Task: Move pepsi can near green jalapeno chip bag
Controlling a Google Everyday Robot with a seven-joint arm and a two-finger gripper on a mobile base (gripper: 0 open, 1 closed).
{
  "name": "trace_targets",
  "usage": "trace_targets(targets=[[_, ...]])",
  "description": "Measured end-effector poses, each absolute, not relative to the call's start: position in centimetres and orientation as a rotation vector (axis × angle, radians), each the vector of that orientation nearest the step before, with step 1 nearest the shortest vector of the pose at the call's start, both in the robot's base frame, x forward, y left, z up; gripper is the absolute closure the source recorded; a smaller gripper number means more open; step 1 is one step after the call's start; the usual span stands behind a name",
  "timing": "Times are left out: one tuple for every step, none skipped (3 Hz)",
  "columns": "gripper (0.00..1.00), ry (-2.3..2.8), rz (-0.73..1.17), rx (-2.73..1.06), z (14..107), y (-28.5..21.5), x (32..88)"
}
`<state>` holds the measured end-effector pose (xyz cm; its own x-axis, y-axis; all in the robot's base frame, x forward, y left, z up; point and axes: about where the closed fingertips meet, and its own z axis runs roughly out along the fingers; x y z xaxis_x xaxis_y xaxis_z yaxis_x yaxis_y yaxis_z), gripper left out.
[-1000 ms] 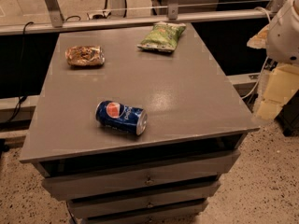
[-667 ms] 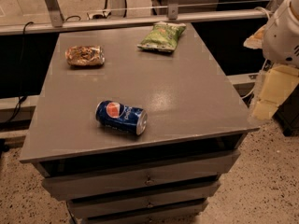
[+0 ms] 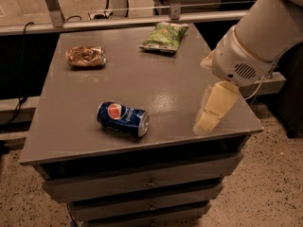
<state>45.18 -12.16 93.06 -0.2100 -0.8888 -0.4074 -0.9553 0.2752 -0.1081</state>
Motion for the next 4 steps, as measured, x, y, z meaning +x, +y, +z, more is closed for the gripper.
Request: trace_targets(targets=[[0.00, 2.135, 0.361, -1.628, 91.5, -7.6, 45.0], [0.00, 2.094, 0.440, -1.593, 89.2, -3.0, 45.1], [0.00, 2.068, 0.477, -1.551, 87.2, -0.1, 46.0], [0.00, 2.054, 0.507, -1.513, 85.4, 2.3, 46.8]])
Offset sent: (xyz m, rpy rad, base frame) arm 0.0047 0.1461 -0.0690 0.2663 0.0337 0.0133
